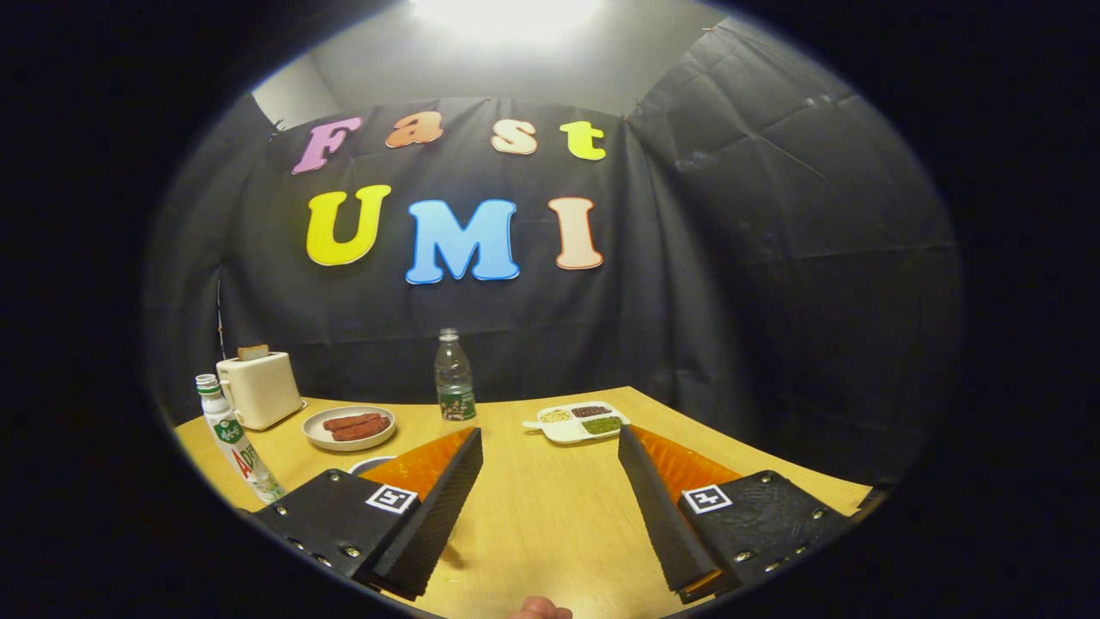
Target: Take the bottle from table, then pour the juice into the cup, finally place the bottle on the coaster
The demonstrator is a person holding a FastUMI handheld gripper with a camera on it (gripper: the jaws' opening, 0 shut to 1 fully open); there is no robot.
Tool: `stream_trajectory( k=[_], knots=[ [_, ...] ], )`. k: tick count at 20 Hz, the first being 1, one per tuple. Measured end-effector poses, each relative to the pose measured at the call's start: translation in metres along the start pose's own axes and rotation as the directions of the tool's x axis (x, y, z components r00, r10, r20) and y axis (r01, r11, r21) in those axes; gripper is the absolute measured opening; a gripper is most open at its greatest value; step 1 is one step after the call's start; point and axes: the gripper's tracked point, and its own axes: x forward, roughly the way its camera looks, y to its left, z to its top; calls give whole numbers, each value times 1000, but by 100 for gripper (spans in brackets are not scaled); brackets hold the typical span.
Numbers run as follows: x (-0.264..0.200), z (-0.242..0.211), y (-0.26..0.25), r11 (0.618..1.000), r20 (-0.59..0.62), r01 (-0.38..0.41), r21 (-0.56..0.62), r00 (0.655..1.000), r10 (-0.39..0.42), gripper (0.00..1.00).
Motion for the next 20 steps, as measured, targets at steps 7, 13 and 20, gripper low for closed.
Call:
stream_trajectory(
  k=[7, 13, 20],
  knots=[
    [-34, 10, 97, 997, 22, -78, -16, 997, 78, 96],
    [-58, -4, 195, 969, 32, -246, -13, 969, 246, 96],
    [-71, -22, 257, 935, 24, -355, -12, 934, 355, 97]
  ],
)
